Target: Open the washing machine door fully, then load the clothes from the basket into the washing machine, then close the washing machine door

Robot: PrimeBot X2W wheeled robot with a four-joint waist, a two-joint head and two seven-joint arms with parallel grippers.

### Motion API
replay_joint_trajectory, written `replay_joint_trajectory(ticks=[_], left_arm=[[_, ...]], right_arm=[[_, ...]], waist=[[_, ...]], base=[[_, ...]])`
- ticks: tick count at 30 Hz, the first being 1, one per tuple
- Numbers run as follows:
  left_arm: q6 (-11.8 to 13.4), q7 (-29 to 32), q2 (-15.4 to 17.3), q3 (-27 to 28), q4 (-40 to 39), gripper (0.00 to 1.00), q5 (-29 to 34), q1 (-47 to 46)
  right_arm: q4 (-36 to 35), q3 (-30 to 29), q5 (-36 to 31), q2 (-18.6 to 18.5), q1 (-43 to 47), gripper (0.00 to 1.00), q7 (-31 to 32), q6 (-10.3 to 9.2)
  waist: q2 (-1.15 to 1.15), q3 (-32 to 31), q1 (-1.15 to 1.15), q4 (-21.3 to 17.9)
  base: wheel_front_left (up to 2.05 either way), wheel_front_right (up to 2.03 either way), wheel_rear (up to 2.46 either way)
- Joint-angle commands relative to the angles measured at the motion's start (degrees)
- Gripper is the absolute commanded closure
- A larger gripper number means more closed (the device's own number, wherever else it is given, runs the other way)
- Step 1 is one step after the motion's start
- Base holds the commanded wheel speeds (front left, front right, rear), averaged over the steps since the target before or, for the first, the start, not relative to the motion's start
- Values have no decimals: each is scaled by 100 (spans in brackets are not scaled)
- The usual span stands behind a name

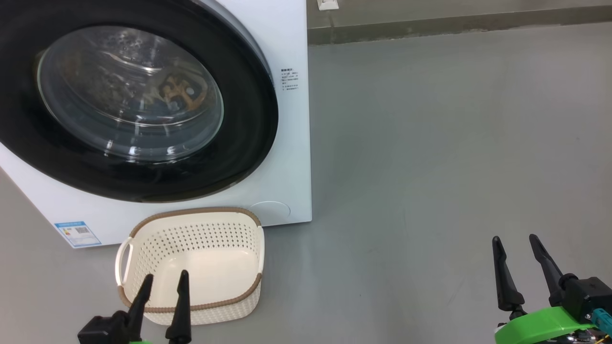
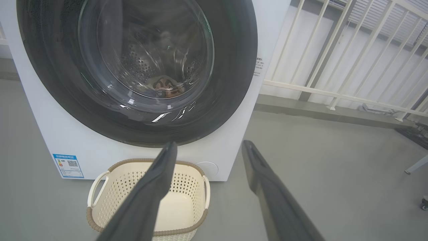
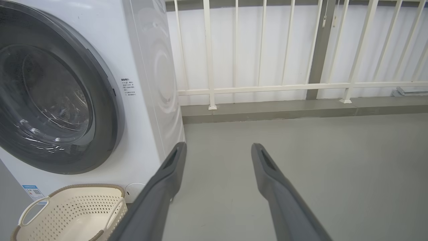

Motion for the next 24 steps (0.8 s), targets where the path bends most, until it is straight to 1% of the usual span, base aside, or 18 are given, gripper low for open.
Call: replay_joint_trajectory(ticks=[1, 17, 24], left_arm=[[-15, -37, 49, 238, -172, 0, -53, -88], [-15, -37, 22, 241, -153, 0, 3, -74], [-15, -37, 20, 231, -32, 0, -81, -70]], right_arm=[[-150, 177, -57, -33, -126, 0, -27, -33], [-161, 196, -37, -33, -129, 0, -27, -33], [-145, 226, -44, -33, -131, 0, -27, -33]], waist=[[0, -10, 0, 6], [0, -3, 0, 9], [0, -15, 0, 9]], base=[[0, 0, 0], [0, 0, 0], [0, 0, 0]])
